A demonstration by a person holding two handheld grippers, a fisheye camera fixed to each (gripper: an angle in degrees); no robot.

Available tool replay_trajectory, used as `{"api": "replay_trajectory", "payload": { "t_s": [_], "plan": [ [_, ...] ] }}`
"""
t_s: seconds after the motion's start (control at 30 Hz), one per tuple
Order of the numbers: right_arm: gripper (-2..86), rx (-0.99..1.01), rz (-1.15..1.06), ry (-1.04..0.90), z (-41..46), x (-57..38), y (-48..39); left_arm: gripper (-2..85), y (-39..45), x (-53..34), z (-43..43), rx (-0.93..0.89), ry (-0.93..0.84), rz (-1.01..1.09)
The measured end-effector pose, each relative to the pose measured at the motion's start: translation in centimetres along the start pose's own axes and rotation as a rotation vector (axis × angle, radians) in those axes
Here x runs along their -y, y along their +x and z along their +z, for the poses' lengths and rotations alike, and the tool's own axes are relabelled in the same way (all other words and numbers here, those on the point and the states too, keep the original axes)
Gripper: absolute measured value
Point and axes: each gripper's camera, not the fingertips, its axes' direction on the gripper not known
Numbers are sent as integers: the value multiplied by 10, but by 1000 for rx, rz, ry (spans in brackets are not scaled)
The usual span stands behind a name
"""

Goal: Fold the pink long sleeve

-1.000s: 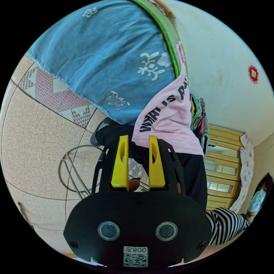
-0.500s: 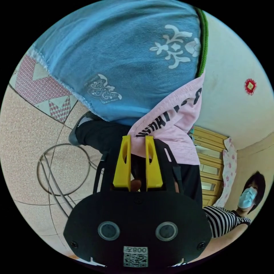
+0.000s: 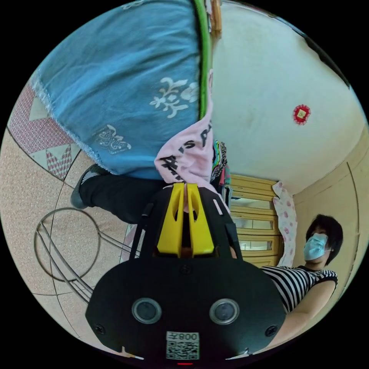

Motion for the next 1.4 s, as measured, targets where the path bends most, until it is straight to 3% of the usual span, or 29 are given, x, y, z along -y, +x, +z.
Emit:
{"api": "replay_trajectory", "payload": {
  "t_s": [0.5, 1.4],
  "plan": [
    [11, 105, -164, 91, -51, -42, -50, 8, 62, -48, -73, -152, 98, 204],
    [9, 175, -367, 154, -145, -141, -139, 9, 148, -189, -151, -380, 86, 433]
  ]
}}
